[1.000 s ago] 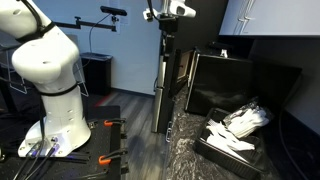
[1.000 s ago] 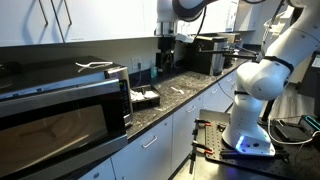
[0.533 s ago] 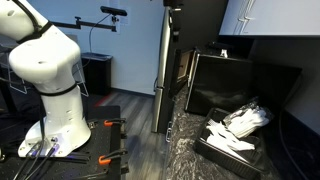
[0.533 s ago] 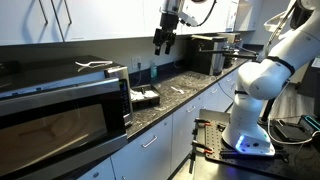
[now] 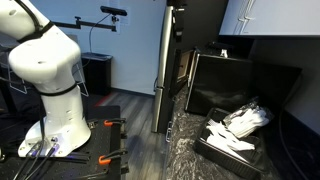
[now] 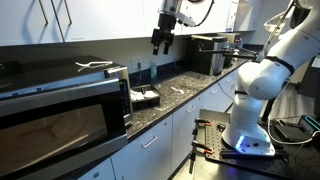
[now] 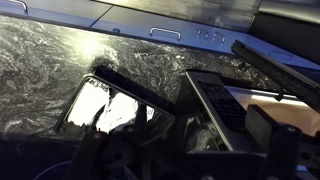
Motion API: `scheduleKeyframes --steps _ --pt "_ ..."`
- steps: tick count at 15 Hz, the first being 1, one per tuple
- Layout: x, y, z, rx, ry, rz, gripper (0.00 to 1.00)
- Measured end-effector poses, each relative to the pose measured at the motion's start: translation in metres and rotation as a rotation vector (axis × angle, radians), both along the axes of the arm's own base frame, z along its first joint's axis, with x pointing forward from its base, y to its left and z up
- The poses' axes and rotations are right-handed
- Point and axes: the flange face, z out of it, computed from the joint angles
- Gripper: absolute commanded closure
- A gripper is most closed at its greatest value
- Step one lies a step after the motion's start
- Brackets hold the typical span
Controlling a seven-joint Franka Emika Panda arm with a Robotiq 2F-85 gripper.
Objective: Pick up the white fork from the top of the microwave and place it on the black cutlery tray
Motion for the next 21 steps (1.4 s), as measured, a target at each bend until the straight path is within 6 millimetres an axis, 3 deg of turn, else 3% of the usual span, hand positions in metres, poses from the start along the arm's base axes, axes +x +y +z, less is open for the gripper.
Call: scheduleKeyframes --steps 7,13,17,21 --pt "0.008 0.010 0.000 0.008 -0.028 -0.022 0.00" --pt "0.068 0.063 -0.001 -0.021 -0.098 -0.086 0.00" --pt "0.097 0.073 -0.003 -0.120 -0.024 0.043 0.00" --pt "0.100 0.073 0.012 -0.204 0.040 0.241 0.00"
